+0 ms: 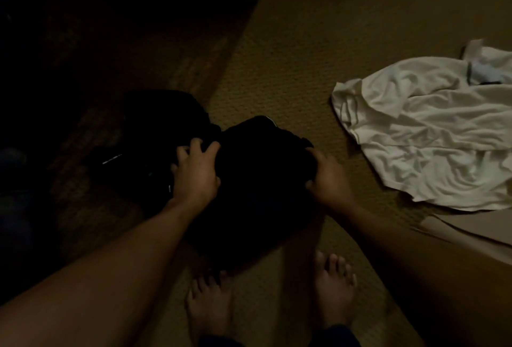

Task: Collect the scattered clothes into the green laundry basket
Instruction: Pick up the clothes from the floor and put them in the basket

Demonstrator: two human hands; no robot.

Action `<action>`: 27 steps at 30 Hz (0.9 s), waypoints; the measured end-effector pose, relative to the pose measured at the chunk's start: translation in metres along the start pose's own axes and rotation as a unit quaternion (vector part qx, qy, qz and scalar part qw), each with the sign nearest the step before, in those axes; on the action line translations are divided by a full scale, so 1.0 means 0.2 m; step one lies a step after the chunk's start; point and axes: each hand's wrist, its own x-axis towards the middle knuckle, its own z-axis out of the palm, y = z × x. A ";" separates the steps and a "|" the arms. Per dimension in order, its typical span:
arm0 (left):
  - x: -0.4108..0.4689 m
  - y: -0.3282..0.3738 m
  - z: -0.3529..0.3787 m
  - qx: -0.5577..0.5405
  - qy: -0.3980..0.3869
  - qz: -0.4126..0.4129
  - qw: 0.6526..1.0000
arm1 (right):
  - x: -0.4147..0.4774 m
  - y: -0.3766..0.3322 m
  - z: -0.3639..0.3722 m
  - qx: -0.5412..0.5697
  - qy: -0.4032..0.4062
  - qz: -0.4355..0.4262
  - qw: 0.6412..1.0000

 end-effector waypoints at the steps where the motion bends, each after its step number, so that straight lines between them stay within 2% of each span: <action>1: -0.02 0.03 0.00 -0.050 0.002 0.003 0.999 | -0.01 -0.07 0.00 0.106 -0.044 0.031 0.993; 3: -0.08 0.14 0.01 -0.168 0.005 0.018 0.986 | -0.07 -0.19 0.02 0.279 -0.158 0.071 0.944; 4: -0.11 0.18 0.00 -0.224 -0.002 0.020 0.974 | -0.10 -0.23 0.02 0.328 -0.175 0.085 0.924; 5: -0.14 0.22 -0.02 -0.285 -0.018 0.016 0.958 | -0.12 -0.24 0.00 0.351 -0.155 0.096 0.919; 7: -0.17 0.21 -0.06 -0.391 -0.049 0.034 0.918 | -0.16 -0.17 -0.03 0.356 -0.051 0.115 0.926; 8: -0.18 0.18 -0.09 -0.404 -0.034 0.063 0.912 | -0.16 -0.09 -0.07 0.331 0.004 0.125 0.935; 10: -0.19 0.06 -0.13 -0.354 0.037 0.087 0.930 | -0.16 0.06 -0.18 0.277 0.076 0.152 0.946; 12: -0.17 -0.08 -0.15 -0.282 0.084 0.002 0.956 | -0.14 0.17 -0.27 0.248 0.103 0.159 0.950; 13: -0.17 -0.13 -0.15 -0.276 0.066 -0.078 0.956 | -0.13 0.19 -0.31 0.266 0.092 0.157 0.947; 14: -0.16 -0.17 -0.14 -0.308 0.019 -0.163 0.937 | -0.12 0.19 -0.34 0.297 0.067 0.151 0.940; 15: -0.14 -0.19 -0.15 -0.382 -0.034 -0.222 0.896 | -0.11 0.16 -0.36 0.324 0.032 0.140 0.935; 16: -0.13 -0.18 -0.15 -0.458 -0.079 -0.244 0.851 | -0.11 0.14 -0.35 0.334 0.001 0.123 0.934; 17: -0.13 -0.14 -0.14 -0.504 -0.110 -0.242 0.822 | -0.12 0.09 -0.33 0.328 -0.031 0.105 0.938; 18: -0.14 -0.08 -0.14 -0.522 -0.134 -0.226 0.812 | -0.13 0.04 -0.30 0.318 -0.064 0.094 0.941; 20: -0.17 0.09 -0.13 -0.505 -0.174 -0.167 0.829 | -0.14 -0.07 -0.20 0.299 -0.144 0.086 0.939; 21: -0.18 0.17 -0.11 -0.474 -0.195 -0.129 0.849 | -0.15 -0.12 -0.15 0.298 -0.179 0.089 0.933; 24: -0.20 0.30 -0.03 -0.309 -0.258 -0.020 0.915 | -0.13 -0.20 -0.10 0.359 -0.256 0.154 0.884; 26: -0.19 0.32 0.01 -0.253 -0.259 0.001 0.932 | -0.14 -0.20 -0.11 0.376 -0.284 0.180 0.863; 27: -0.19 0.33 0.01 -0.235 -0.235 0.004 0.943 | -0.14 -0.19 -0.13 0.379 -0.296 0.179 0.858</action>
